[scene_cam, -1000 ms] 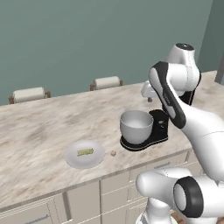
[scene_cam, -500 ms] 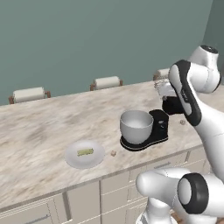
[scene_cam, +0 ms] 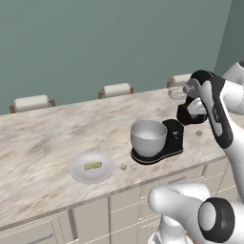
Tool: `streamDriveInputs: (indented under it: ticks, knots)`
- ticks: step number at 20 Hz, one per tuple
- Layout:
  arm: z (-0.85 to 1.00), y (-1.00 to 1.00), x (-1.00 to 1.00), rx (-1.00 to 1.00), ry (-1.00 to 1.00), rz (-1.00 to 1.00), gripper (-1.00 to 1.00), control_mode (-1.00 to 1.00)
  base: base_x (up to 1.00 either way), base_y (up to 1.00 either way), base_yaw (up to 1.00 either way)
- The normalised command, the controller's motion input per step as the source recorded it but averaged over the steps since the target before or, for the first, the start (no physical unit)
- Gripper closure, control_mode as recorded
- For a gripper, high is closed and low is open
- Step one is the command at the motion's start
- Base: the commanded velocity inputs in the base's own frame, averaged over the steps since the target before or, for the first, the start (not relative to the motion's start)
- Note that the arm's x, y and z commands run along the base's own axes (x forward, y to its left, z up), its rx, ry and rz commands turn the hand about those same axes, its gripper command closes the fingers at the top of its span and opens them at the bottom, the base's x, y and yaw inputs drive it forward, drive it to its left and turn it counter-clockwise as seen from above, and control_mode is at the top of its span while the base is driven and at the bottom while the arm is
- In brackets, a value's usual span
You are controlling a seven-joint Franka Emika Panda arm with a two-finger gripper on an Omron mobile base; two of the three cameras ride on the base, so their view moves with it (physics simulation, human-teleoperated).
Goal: Add butter and sugar cubes to the stand mixer bowl and then turn on the stand mixer to begin making frosting.
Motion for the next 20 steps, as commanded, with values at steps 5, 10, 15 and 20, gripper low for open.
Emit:
streamDriveInputs:
  ticks: [5,10,15,20]
  knots:
    - [-0.22,-0.37,-0.03,-0.03,-0.05,0.08,-1.0,-1.0,0.0,0.0,0.0]
    - [-0.2,-0.51,0.0,0.0,-0.02,0.08,-1.0,-1.0,0.0,0.0,0.0]
    - [-0.08,-0.49,0.0,0.0,0.0,0.1,-1.0,-1.0,0.0,0.0,0.0]
    - [-0.12,-0.48,0.0,0.0,0.0,0.12,-1.0,-1.0,0.0,0.0,0.0]
